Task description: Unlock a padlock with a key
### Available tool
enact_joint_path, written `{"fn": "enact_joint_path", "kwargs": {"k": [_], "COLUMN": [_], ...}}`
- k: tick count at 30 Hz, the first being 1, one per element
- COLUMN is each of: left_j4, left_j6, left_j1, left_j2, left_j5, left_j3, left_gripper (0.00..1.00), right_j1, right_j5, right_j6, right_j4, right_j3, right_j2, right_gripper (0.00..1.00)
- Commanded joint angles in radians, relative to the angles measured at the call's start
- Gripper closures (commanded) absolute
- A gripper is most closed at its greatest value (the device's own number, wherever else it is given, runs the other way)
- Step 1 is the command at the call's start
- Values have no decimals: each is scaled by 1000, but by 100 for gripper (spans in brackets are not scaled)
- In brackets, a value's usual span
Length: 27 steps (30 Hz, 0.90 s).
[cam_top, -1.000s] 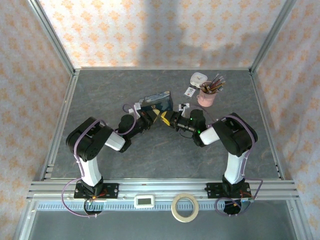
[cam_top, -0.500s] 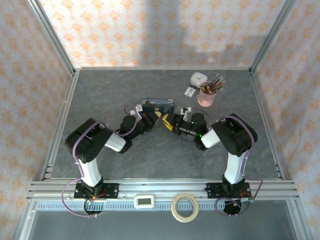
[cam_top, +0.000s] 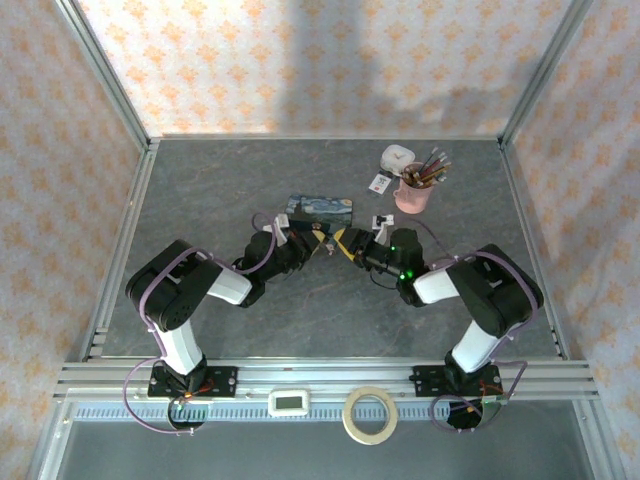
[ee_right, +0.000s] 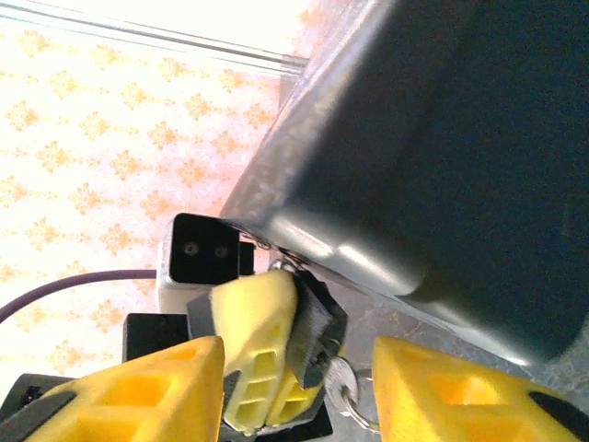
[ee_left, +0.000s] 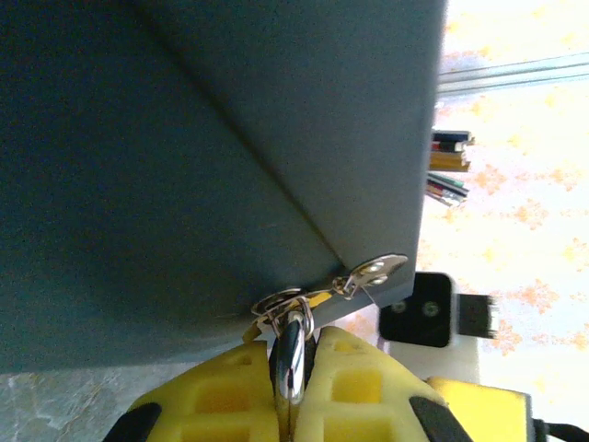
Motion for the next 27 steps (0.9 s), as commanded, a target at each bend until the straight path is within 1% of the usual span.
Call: {"fn": "enact_joint_path", "kwargs": {"k": [1, 4, 10, 16, 22, 25, 27], "left_j4": [9, 18, 30, 36, 57, 60, 62], "left_j6": [25, 19, 4, -4, -22, -26, -28], "left_j1": [-14, -18, -26, -33, -41, -47, -50], "left_j2": [-21, -22, -29, -29, -18, -15, -15], "left_j5": [12, 11, 13, 2, -8, -10, -10], "left_j3": [27, 27, 23, 28, 31, 32, 34], "left_gripper": [100, 100, 100, 100, 100, 100, 100], "right_j1": [12, 14, 13, 24, 36, 35, 35], "right_j5": [10, 8, 12, -4, -12, -24, -30], "right_j6": [-30, -36, -54, -31, -1, 22, 39], "right_j4": [17, 26, 35, 82, 135, 168, 207], "right_j3": [0, 1, -8, -30, -43, -41, -42], "right_j2": [-11, 10, 48, 63, 77, 94, 109], "right_gripper": [62, 64, 62, 62, 69, 71, 74]}}
